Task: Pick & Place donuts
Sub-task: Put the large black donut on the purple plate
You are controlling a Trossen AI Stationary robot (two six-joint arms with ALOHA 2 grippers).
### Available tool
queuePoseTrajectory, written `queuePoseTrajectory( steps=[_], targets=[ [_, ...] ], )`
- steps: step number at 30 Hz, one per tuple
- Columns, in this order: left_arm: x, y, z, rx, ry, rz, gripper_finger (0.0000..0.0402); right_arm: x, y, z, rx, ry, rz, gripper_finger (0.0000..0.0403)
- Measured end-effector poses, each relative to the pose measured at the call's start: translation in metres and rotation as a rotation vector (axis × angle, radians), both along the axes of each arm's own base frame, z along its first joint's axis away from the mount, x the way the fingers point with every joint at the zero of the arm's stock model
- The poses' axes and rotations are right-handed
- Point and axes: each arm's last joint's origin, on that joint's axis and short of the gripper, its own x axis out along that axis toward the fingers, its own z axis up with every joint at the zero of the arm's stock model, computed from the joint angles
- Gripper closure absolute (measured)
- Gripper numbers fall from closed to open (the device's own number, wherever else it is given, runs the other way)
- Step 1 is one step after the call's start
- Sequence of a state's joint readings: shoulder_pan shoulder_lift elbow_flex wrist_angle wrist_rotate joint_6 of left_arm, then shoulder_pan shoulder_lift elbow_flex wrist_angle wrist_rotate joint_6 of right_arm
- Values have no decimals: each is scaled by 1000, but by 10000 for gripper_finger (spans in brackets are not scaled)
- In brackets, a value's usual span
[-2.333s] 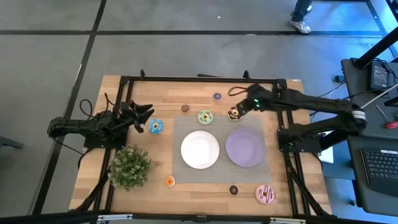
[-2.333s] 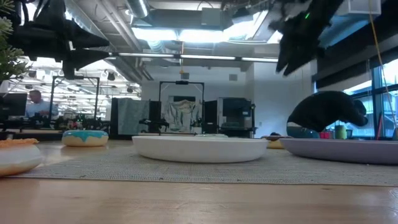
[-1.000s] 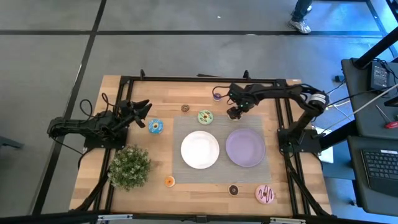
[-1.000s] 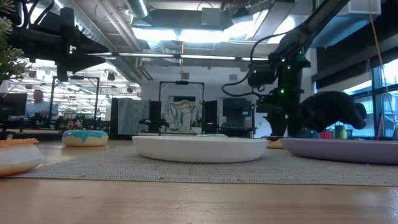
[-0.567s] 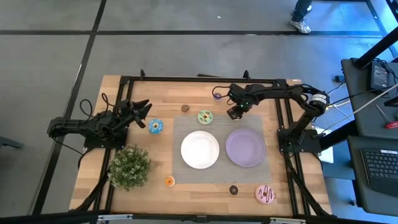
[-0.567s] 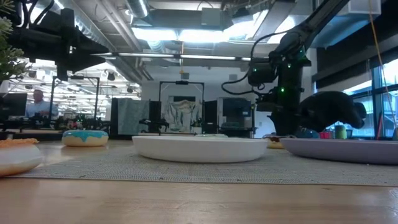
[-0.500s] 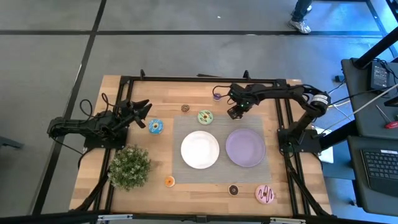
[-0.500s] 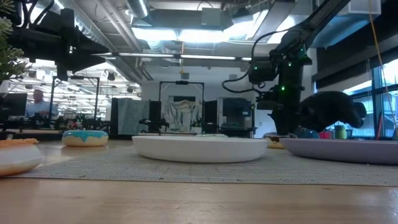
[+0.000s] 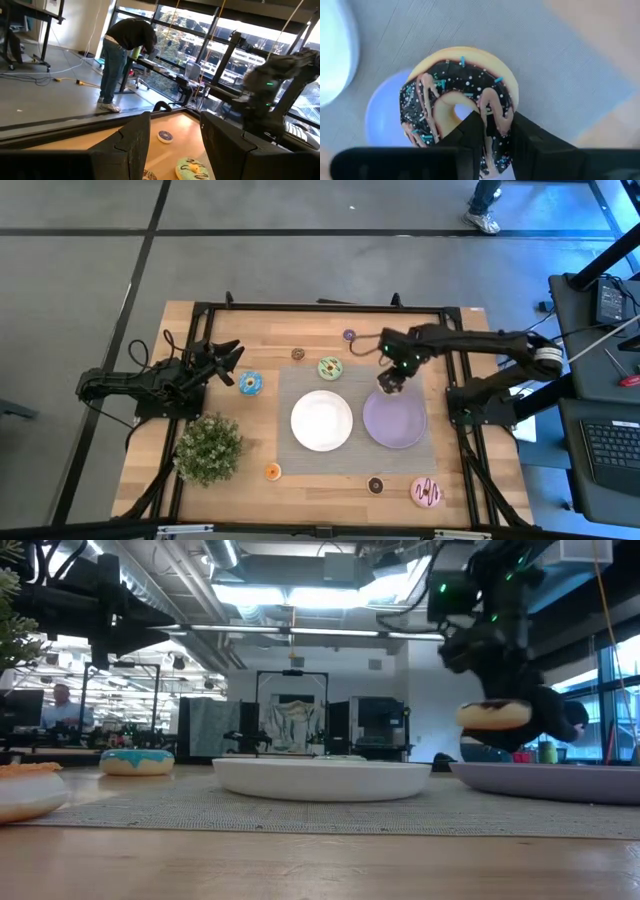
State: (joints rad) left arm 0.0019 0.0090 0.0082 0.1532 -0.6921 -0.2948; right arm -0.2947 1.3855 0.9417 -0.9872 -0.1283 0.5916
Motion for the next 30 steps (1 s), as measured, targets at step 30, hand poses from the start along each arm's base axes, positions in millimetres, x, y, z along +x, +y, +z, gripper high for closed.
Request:
queuePoseTrajectory(
  steps=[30],
  targets=[
    [-1,1,0,-3,1,32,233,-4,50,-52,-59,76,63,325]
  ],
)
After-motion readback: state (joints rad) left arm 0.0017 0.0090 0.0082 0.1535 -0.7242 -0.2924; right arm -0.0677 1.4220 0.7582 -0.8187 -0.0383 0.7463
